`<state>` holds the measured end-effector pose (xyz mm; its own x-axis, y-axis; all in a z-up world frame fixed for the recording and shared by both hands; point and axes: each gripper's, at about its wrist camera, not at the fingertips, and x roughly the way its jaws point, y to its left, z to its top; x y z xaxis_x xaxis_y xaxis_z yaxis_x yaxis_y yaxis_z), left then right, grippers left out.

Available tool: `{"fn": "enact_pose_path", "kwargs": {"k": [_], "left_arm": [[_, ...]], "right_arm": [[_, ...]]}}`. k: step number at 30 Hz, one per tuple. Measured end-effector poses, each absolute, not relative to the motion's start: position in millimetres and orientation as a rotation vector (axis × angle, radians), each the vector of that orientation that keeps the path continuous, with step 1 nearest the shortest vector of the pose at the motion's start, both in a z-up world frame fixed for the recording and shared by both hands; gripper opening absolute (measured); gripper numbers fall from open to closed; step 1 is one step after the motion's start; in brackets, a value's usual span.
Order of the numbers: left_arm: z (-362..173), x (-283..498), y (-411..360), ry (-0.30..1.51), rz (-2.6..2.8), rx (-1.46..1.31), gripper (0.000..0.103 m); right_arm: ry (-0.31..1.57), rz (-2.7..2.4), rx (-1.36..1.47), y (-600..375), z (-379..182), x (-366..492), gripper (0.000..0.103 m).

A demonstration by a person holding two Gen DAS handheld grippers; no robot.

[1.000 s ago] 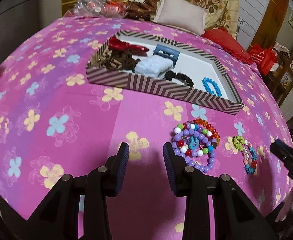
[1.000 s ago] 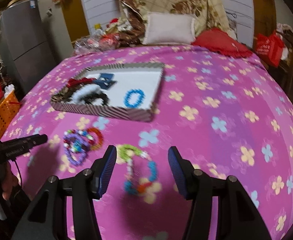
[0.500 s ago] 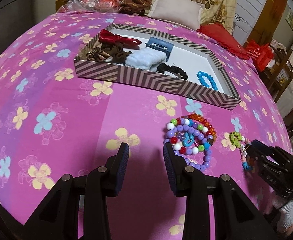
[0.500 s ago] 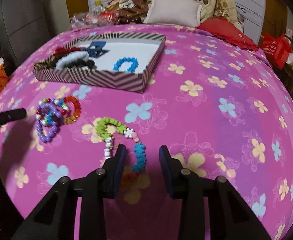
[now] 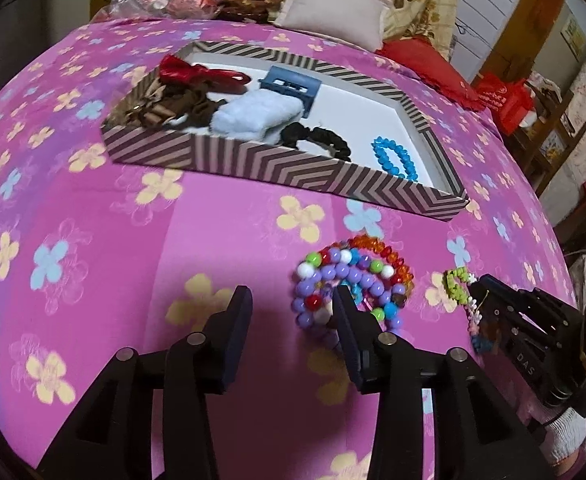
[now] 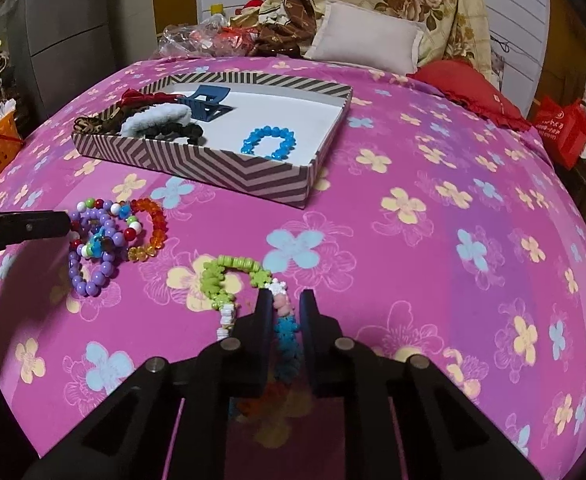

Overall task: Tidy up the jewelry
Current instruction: 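Grasp the green beaded bracelet with the right tool while the left tool grasps the multicolour bead bracelet, then carry both bracelets into the box and open both tools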

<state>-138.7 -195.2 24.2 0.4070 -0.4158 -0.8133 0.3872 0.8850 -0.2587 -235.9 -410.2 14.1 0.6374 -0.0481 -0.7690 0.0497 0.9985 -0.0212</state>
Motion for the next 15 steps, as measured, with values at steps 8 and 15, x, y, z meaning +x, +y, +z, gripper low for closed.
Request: {"fn": "enact_pose_path", "kwargs": {"k": [8, 15], "left_arm": [[18.2, -122.9, -204.8, 1.063, -0.566, -0.086, 0.011], [48.0, -128.7, -190.0, 1.02, -0.619, -0.139, 0.009]], "right_arm": [[0.876, -0.054, 0.005, -410.1, 13.7, -235.6, 0.014], [0.838, -0.035, 0.033, -407.3, 24.6, -240.1, 0.011]]}}
